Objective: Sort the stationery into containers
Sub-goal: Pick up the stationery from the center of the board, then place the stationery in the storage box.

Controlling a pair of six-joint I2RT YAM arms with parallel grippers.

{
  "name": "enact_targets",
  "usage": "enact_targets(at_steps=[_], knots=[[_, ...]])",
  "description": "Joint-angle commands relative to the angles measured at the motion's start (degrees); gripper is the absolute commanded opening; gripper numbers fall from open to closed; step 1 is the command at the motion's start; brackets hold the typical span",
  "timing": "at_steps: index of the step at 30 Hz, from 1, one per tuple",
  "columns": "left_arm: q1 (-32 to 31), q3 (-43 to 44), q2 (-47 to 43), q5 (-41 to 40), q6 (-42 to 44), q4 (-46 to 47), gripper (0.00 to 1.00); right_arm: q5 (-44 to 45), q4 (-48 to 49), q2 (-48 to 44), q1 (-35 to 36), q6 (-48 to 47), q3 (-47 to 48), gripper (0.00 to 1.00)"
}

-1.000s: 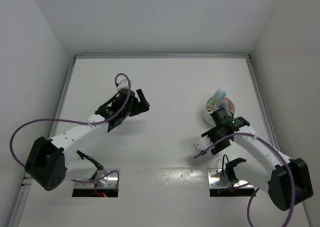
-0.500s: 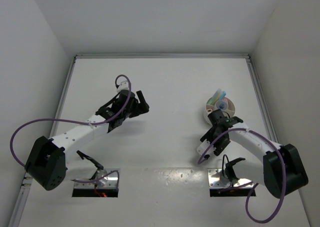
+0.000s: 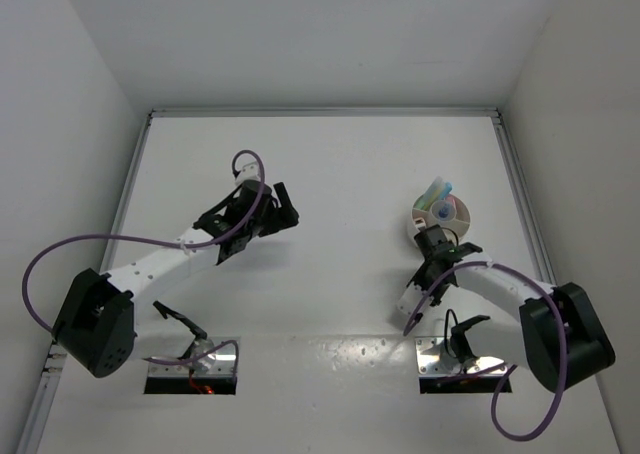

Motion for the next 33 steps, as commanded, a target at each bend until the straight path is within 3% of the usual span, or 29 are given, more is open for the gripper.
enact_targets(at_steps=[1, 4, 9, 14, 17, 18, 19, 20, 26, 33], knots=[[1.2, 0.4, 0.3, 0.4, 0.1, 1.5, 0.89, -2.0, 6.7, 3.5, -0.2, -3.0, -3.4, 0.29], [1.2, -0.1, -0.3, 0.4, 0.1, 1.5, 0.89, -4.5, 6.1, 3.5, -0.2, -3.0, -3.4, 0.2], [1.2, -0.2, -0.3, 0.4, 0.1, 1.5, 0.89, -18.5, -8.0, 0.2, -0.2, -0.1, 3.3, 0.13], [1.2, -0.2, -0.3, 0.4, 0.1, 1.5, 0.89, -36.6, -19.6, -1.9, -0.2, 14.9, 16.6, 0.12], [1.2, -0.2, -0.3, 1.0, 0.1, 1.5, 0.89, -41.8, -18.1, -3.3, -0.2, 28.9, 22.0, 0.12], [1.2, -0.2, -0.3, 1.0, 0.1, 1.5, 0.89, -40.6, -16.6, -3.3, -0.2, 33.4, 24.0, 0.1], [1.2, -0.2, -0.3, 1.0, 0.1, 1.5, 0.89, -38.5, -14.5, -3.8, 0.5, 44.6, 24.9, 0.09], [1.2, -0.2, -0.3, 1.0, 0.1, 1.5, 0.89, -34.6, -13.0, -3.8, 0.5, 47.7, 27.0, 0.08], [1.2, -0.2, -0.8, 1.0, 0.1, 1.5, 0.89, -23.4, -17.3, -7.4, 0.0, 56.0, 32.3, 0.06], [1.2, -0.2, -0.8, 1.5, 0.1, 2.0, 0.89, 0.1, -18.1, -11.6, 0.1, 62.0, 30.6, 0.04]])
